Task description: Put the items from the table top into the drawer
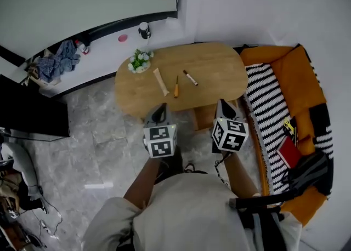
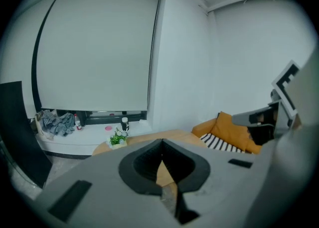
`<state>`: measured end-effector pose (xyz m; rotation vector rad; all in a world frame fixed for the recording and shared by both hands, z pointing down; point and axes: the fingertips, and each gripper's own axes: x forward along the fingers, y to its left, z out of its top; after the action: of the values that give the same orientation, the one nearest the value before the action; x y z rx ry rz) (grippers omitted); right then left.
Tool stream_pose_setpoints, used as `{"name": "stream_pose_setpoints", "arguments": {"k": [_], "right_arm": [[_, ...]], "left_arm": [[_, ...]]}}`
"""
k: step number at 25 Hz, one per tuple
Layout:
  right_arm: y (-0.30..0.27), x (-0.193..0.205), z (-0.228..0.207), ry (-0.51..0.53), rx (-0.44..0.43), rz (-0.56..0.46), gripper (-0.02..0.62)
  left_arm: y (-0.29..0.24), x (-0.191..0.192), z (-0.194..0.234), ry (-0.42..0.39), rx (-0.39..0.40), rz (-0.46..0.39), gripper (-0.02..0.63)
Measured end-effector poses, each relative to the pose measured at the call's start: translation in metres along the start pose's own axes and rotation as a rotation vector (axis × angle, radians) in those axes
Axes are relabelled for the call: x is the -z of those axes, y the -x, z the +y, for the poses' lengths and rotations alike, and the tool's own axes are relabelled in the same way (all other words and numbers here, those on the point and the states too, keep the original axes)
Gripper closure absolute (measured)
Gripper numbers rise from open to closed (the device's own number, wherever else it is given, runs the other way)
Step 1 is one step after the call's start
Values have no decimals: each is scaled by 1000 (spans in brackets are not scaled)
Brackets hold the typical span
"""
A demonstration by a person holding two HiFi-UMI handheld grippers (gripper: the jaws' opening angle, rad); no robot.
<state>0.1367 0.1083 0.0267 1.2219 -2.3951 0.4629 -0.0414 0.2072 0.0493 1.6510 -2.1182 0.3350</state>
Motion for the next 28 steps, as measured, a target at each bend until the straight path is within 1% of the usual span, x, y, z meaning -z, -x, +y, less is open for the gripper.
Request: {"name": "stream_pose_setpoints", "arguments": {"k": [2, 5, 7, 12, 15, 18, 20, 23, 28], "right_arm": [[-16, -6, 5, 12, -6, 14, 603], [-40, -11, 3, 58, -13, 33, 603], [-56, -13, 0, 59, -17, 43, 603], [-90, 9, -2, 71, -41, 103, 603], [-121, 24, 0, 103, -68, 140, 603], [-157, 42, -1, 121, -77, 170, 603], [-182, 58, -2, 118, -81, 189, 603], [-220, 91, 0, 114, -92, 224, 603], [-274, 152, -1, 118, -94, 288, 603]], "left_arm": [[-16, -7, 10, 4, 1, 11, 597], [-42, -11, 18, 16, -4, 27, 597], [-59, -12, 23, 24, -7, 33, 597], [-83, 8, 35, 12, -31, 79, 597], [-104, 27, 49, 29, -48, 116, 597], [-134, 53, 60, 52, -54, 158, 597], [-155, 72, 66, 47, -49, 182, 597], [-188, 105, 78, 43, -46, 202, 597], [-241, 164, 96, 92, -66, 247, 597]]}}
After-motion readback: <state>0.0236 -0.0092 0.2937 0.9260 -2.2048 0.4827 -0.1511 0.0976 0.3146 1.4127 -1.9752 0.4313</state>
